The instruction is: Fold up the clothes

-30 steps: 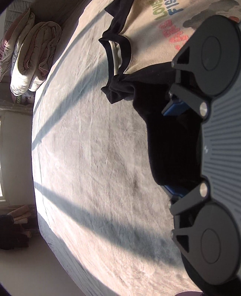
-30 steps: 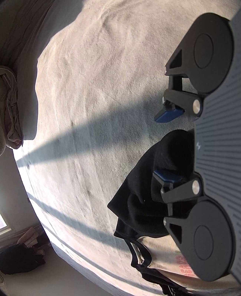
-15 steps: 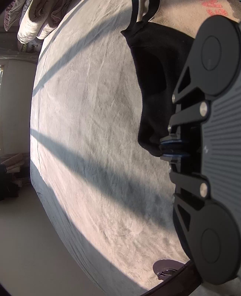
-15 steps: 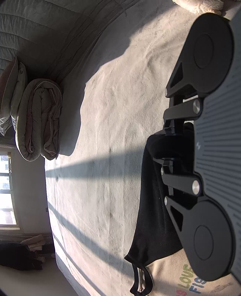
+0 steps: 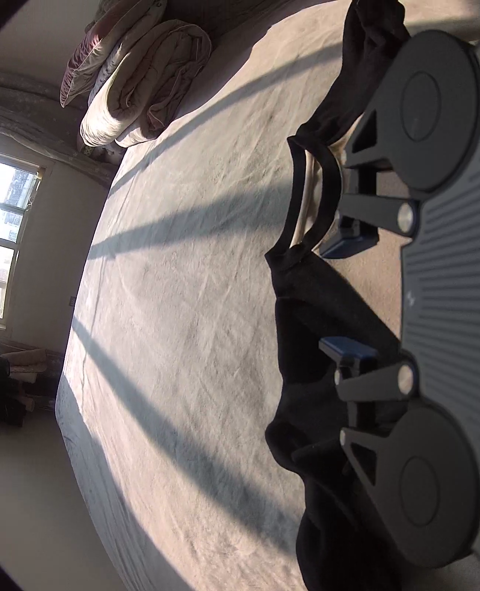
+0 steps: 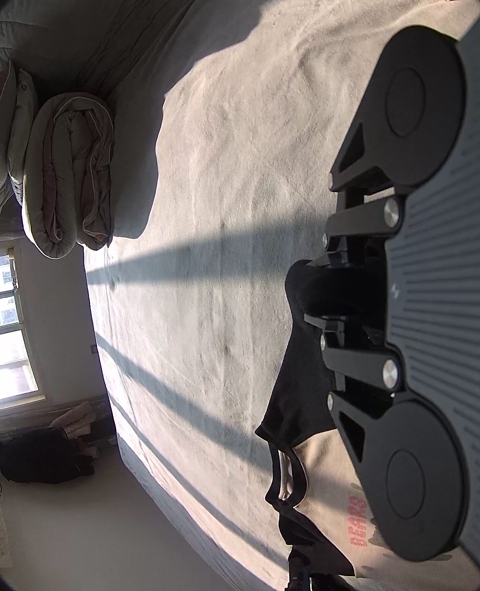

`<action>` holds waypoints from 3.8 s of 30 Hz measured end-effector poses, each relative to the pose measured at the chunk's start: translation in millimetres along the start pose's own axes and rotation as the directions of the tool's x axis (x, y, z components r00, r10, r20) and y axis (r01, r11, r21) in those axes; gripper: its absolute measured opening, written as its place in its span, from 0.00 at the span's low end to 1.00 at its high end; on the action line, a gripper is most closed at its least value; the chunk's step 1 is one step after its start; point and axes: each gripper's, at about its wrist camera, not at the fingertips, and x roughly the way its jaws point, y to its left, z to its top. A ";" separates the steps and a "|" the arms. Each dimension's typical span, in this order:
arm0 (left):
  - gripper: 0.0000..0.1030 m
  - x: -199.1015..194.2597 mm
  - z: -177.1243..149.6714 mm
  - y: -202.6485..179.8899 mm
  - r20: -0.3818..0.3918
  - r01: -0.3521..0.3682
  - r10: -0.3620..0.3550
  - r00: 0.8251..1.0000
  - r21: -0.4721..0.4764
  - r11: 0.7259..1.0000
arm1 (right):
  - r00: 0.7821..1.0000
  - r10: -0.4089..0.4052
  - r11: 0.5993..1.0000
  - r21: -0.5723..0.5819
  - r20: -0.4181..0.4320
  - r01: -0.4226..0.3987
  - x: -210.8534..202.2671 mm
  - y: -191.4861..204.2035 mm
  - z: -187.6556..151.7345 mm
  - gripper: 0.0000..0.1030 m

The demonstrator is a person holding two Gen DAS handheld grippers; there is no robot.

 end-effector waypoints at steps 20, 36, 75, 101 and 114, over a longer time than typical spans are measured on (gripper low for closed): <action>0.61 43.1 -55.8 -88.3 -0.135 0.336 -0.372 0.918 -0.233 0.913 | 0.779 0.626 0.778 0.083 -0.035 -0.622 59.6 33.4 -46.2 0.60; 0.64 84.1 -42.3 -134.2 -0.179 0.263 -0.282 0.943 -0.123 0.957 | 0.827 0.548 0.725 0.425 0.121 -0.543 74.9 -65.3 -43.6 0.58; 0.40 104.5 -49.2 -311.1 -0.248 0.550 -0.496 0.832 0.251 0.796 | 0.932 -0.266 0.890 0.434 0.246 0.139 -6.3 -190.7 -34.2 0.26; 0.65 187.3 -44.1 -492.8 -0.403 0.602 -0.448 0.798 0.487 0.633 | 0.971 -0.197 0.875 0.470 0.138 0.111 -11.4 -225.5 -44.6 0.45; 0.02 193.2 -48.4 -525.8 -0.471 0.696 -0.513 0.718 0.449 0.560 | 0.844 -0.499 0.852 0.285 0.194 0.438 -13.9 -213.7 -46.8 0.09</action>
